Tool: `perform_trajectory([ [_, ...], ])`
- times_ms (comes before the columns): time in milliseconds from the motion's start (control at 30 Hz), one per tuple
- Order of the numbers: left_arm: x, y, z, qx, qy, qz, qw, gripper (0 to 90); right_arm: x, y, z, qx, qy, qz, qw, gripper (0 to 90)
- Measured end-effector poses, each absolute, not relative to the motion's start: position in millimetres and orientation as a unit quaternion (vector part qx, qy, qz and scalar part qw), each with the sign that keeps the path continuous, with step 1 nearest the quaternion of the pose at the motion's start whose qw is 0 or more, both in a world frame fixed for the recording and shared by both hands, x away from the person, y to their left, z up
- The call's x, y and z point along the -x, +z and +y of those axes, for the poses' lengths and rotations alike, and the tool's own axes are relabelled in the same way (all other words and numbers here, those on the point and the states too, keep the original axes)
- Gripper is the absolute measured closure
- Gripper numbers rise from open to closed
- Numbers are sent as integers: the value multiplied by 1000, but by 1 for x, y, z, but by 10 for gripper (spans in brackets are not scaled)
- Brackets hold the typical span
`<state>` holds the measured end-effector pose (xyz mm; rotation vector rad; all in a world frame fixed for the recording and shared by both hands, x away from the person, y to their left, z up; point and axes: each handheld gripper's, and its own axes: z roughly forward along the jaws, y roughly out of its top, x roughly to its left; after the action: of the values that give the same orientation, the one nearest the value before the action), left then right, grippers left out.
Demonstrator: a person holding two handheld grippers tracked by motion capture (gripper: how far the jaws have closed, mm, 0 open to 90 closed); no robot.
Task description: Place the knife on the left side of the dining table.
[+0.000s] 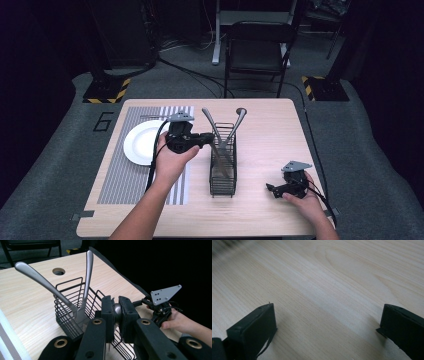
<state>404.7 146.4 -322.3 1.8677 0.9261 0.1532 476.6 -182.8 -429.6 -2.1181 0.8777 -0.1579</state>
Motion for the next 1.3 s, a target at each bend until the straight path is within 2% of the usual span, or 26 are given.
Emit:
perform_trajectory([
  [533, -399, -300, 159, -763, 77, 382, 516, 834, -477, -430, -183, 841, -63, 349, 409, 0],
  [1300, -386, -262, 196, -730, 84, 395, 552, 834, -477, -430, -183, 841, -63, 349, 410, 0],
])
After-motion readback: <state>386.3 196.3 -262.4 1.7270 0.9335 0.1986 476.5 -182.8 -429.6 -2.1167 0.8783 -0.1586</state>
